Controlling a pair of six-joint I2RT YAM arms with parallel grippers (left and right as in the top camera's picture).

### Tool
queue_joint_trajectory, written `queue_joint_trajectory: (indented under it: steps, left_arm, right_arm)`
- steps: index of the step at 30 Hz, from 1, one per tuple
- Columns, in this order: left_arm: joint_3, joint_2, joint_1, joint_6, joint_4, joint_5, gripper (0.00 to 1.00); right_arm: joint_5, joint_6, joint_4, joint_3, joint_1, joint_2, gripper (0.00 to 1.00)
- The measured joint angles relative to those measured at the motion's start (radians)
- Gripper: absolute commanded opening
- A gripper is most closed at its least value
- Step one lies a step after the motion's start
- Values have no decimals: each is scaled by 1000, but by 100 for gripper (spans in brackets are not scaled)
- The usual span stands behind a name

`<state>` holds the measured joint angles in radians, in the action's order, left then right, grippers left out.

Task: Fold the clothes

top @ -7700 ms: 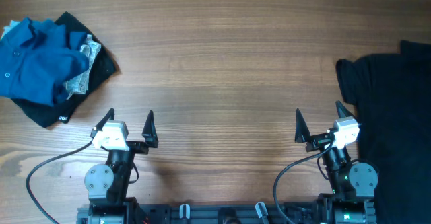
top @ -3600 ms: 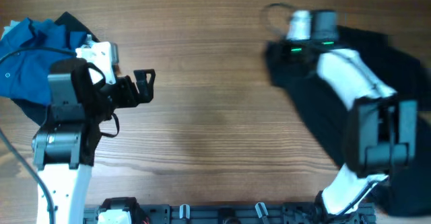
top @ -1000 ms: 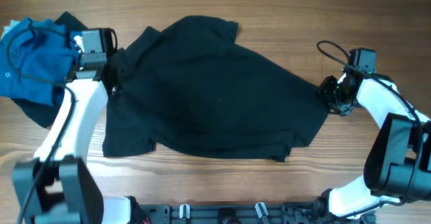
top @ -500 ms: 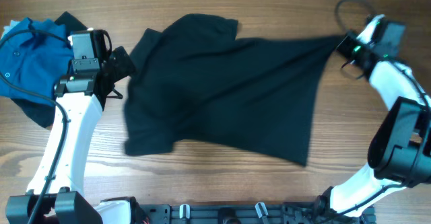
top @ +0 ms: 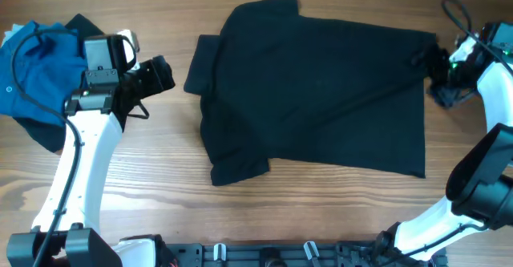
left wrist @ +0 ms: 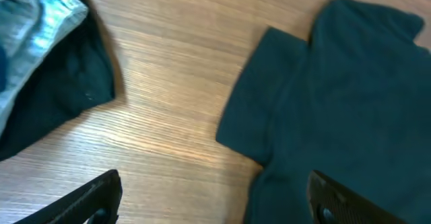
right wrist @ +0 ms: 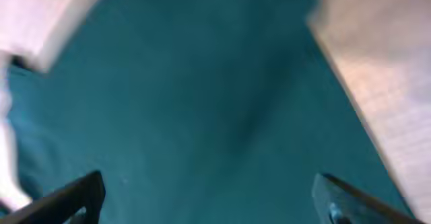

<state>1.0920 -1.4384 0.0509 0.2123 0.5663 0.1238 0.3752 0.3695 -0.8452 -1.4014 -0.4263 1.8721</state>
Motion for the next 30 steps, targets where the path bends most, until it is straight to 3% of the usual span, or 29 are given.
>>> queue_joint_trajectory:
  steps: [2,7,12,13,15,16,18,22,23,24,25,26,27,30]
  left_arm:
    - [0,0,0,-14,11,14,88]
    - [0,0,-1,-29,34,32,92]
    - [0,0,-19,-34,37,61,92]
    - [0,0,-26,-35,37,66,93]
    - [0,0,-34,-36,37,71,93]
    - [0,0,-39,-35,37,74,94]
    - [0,0,-44,-36,37,78,100]
    - [0,0,-43,-39,37,84,100]
    - [0,0,-43,-39,38,84,100]
    - [0,0,-43,-39,38,84,100]
    - [0,0,-44,-39,39,84,100]
    - [0,0,-44,-39,39,84,100]
    - [0,0,-44,-39,40,84,100]
    - [0,0,-45,-39,41,84,99]
  right_arm:
    - [-106,7,-89,2,0,0,71]
    - [-404,57,-185,102,-8,-5,80]
    - [-426,60,-138,282,-38,-8,68]
    - [-404,64,-127,306,-42,-15,61]
    - [-386,62,-108,332,-43,-31,60]
    - [-372,59,-92,354,-43,-45,53]
    - [-364,58,-64,378,-45,-61,6]
    - [-372,83,-52,385,-67,-66,4]
    - [-378,92,-60,380,-100,-65,5]
    - [-387,99,-71,374,-133,-62,21]
    - [-393,102,-82,367,-167,-57,71]
    - [-403,105,-97,357,-191,-53,89]
    - [-414,113,-108,344,-228,-48,96]
    - [-424,112,-119,322,-283,-46,97]
